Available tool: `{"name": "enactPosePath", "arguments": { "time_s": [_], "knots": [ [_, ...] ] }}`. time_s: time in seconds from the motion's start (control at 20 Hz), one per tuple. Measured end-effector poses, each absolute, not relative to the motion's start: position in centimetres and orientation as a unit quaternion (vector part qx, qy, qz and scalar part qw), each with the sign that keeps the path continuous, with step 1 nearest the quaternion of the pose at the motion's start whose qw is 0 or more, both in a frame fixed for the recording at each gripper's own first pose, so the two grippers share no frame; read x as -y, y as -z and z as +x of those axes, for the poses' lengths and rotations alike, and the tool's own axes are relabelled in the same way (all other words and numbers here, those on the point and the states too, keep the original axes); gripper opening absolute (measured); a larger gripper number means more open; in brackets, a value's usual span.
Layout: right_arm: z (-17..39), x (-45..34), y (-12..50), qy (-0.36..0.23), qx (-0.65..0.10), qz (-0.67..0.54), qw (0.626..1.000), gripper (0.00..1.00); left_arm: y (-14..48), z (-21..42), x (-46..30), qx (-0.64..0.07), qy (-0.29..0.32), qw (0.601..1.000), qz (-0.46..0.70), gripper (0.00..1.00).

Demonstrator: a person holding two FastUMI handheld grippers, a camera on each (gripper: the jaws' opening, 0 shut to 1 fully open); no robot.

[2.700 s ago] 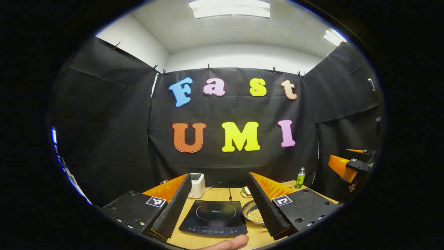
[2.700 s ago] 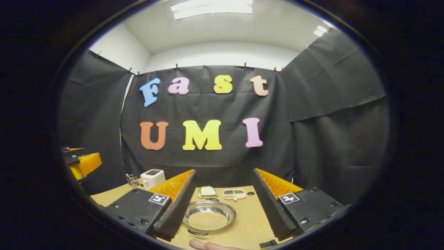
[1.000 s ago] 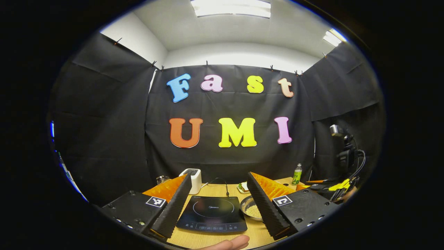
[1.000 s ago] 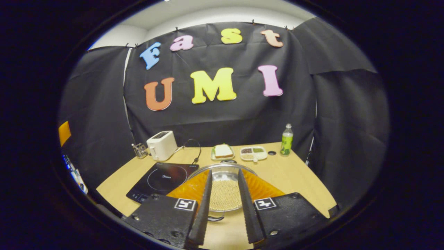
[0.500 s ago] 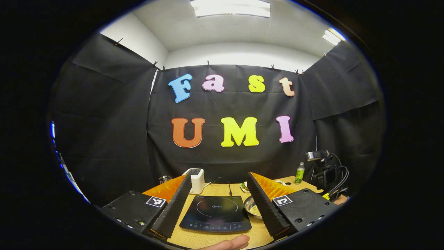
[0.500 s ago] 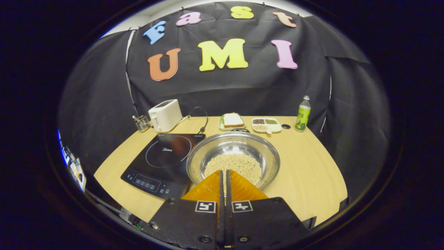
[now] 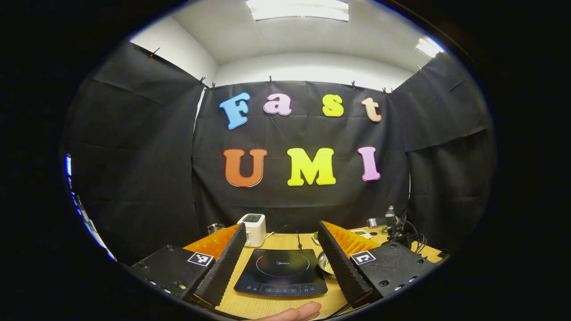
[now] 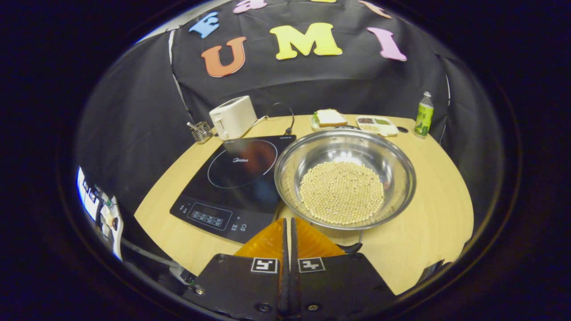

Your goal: First push the handle of the pot to place it horizontally, then grasp the pot with both hands and set it on the induction cooktop.

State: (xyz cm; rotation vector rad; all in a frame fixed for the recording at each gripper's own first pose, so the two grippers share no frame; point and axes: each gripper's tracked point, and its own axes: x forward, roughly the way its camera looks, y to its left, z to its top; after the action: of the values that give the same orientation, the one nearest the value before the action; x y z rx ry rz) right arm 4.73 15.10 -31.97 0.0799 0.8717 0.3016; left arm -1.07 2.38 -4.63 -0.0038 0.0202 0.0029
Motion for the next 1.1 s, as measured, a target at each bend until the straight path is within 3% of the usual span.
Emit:
{"name": "enactPosePath", "arguments": {
  "time_s": [0.3, 1.1],
  "knots": [
    [4.3, -15.6, 34.7, -0.141, -0.444, 0.066, 0.882, 0.01, 4.8, -1.1, -2.6, -0.010, -0.003, 1.000, -0.002, 0.96],
    [4.5, -10.7, 35.9, -0.112, -0.434, 0.076, 0.891, 0.01, 4.6, -1.6, -2.6, -0.007, 0.014, 1.000, -0.024, 0.95]
  ]
}}
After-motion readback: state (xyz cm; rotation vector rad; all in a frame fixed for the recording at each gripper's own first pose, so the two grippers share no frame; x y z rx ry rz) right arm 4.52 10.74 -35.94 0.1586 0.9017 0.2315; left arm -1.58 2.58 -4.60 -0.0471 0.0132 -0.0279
